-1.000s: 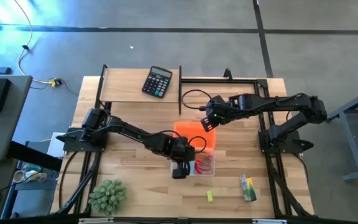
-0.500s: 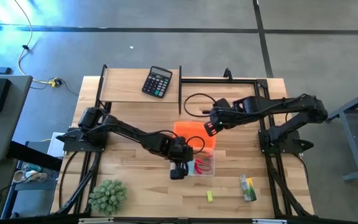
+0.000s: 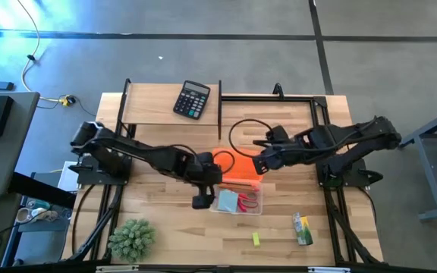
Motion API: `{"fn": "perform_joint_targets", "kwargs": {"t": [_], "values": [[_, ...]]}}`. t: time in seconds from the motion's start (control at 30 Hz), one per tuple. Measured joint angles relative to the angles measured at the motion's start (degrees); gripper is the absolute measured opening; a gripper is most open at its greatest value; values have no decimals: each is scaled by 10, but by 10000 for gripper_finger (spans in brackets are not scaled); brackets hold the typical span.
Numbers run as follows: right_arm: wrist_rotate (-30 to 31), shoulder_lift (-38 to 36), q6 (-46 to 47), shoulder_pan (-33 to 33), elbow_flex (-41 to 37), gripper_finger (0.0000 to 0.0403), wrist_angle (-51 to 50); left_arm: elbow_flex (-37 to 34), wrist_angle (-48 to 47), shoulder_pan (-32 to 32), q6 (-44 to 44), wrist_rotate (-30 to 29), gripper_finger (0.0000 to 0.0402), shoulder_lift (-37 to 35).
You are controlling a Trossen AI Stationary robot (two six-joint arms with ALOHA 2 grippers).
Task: Pack school essentials
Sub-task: Put the eraser into the supply box
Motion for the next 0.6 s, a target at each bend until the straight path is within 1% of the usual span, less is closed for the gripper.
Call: {"fn": "perform_joint_targets", "kwargs": {"t": [0.1, 0.17, 0.2, 0.3, 0.37, 0.43, 0.5, 0.57, 0.6], "values": [[1, 0, 32, 24, 0, 129, -1, -1, -34, 0, 1, -21, 397, -41], [2, 2, 59, 43, -5, 129, 3, 1, -35, 0, 0, -41, 397, -64], [2, 3, 70, 51, -10, 129, 7, 0, -57, 0, -2, -49, 397, -78], [2, 10, 106, 78, -22, 129, 16, 1, -76, -3, -16, -75, 397, -106], [2, 20, 127, 92, -23, 129, 26, -1, -116, -5, -29, -91, 397, -123], [-4, 30, 143, 110, -24, 129, 24, -1, -124, -12, -42, -109, 397, -135], [-5, 40, 156, 120, -24, 129, 39, -14, -155, -22, -60, -127, 397, -148], [-9, 50, 167, 132, -24, 129, 40, -35, -128, -32, -82, -139, 397, -161], [-9, 55, 172, 136, -24, 129, 48, -53, -139, -37, -94, -139, 397, -172]]}}
